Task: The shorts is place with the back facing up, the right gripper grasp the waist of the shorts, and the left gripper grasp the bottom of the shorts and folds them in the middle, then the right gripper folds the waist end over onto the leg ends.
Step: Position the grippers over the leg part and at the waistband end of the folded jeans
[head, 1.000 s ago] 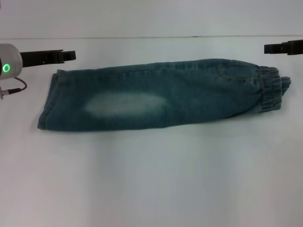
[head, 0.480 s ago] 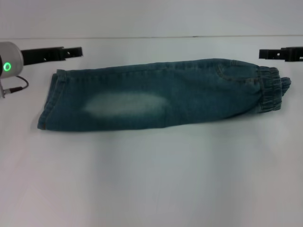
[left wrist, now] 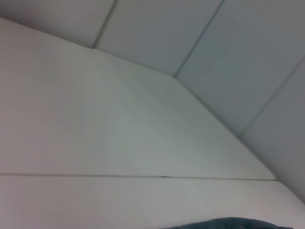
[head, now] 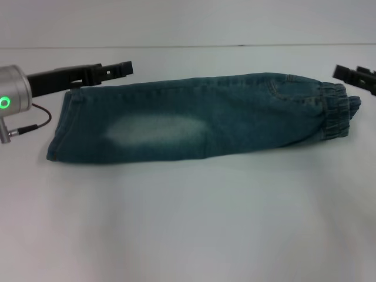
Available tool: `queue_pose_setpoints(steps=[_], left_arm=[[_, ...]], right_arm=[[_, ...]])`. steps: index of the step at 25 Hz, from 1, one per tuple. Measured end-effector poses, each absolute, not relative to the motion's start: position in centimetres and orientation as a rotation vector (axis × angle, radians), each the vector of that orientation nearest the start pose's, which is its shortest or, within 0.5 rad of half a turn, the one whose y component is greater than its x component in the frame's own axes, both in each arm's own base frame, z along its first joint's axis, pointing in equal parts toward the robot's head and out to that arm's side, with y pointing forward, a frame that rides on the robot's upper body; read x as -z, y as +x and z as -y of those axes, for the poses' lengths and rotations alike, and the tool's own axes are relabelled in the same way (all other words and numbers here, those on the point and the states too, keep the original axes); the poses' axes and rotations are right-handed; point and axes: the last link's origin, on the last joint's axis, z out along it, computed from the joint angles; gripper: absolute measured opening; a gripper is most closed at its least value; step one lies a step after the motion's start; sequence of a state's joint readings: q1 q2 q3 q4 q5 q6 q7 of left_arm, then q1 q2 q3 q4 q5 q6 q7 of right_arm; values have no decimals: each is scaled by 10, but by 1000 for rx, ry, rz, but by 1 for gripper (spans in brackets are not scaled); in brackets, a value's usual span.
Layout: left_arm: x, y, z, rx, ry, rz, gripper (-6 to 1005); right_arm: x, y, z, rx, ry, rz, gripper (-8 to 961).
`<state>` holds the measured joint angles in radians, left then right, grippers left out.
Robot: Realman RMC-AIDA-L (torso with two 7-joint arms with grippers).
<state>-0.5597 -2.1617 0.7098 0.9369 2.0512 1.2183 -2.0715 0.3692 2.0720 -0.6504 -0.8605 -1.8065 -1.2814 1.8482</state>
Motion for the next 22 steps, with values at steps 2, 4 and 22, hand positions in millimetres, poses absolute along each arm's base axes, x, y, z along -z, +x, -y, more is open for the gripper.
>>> queue_pose_setpoints(steps=[2, 4, 22], left_arm=[[-26, -240, -385, 724, -2264, 1218, 933], [-20, -240, -378, 742, -2304, 1223, 933], [26, -217, -370, 722, -2511, 1189, 934]], right_arm=[[-72, 322, -335, -865, -2043, -1162, 857], [-69, 335, -324, -885, -2001, -1176, 858], [-63, 377, -298, -805, -1961, -1337, 856]])
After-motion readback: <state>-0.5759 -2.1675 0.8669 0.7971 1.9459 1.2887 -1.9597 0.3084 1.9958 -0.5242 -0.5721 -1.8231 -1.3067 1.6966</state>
